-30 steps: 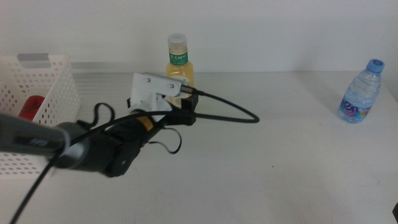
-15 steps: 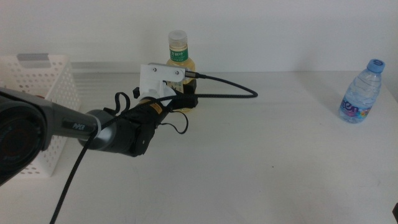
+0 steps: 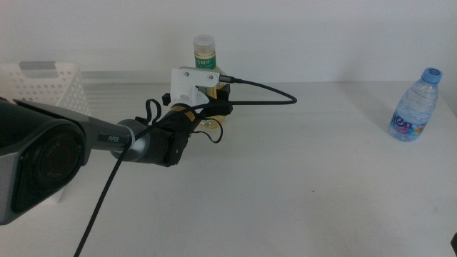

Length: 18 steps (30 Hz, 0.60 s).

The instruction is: Use arms to grab the bottles and put them into the dustbin to the left of the table.

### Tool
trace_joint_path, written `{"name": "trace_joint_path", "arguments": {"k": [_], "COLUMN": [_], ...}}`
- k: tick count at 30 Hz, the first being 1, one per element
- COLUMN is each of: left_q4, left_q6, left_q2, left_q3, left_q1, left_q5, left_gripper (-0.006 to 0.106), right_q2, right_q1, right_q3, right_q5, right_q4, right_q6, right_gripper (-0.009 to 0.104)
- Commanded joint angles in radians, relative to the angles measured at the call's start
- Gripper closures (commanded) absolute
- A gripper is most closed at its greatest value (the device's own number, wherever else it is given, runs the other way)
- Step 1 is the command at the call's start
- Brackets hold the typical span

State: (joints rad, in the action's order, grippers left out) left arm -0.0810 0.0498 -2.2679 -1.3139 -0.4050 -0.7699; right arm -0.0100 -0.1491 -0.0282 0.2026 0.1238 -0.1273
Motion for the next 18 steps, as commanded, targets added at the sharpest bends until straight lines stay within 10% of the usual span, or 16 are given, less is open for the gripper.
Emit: {"name": "trace_joint_path", "arguments": {"k": [1, 12, 18], "left_q4": [-0.002, 0.042, 0.057], "left_q6": [0.002, -0.001, -0.001], "left_q2": [0.059, 0.095, 0.264], "left_q3": [-0.036, -0.029, 0.127], "left_q1": [0.0, -0.001, 0.0], "left_q5": [-0.074, 0.05, 0.107], "left_gripper": [0.015, 0.091, 0.088], "right_q2": [-0.027, -0.027, -0.027], "right_q1": [0.01, 0.01, 0.01], "right_q3": [0.008, 0.008, 0.008], "right_q5": [-0.076, -0.076, -0.076], "right_q4": [0.013, 0.013, 0.013], "right_q6": [0.004, 0.004, 0.004], "right_gripper": [0.0, 0.0, 0.0]}}
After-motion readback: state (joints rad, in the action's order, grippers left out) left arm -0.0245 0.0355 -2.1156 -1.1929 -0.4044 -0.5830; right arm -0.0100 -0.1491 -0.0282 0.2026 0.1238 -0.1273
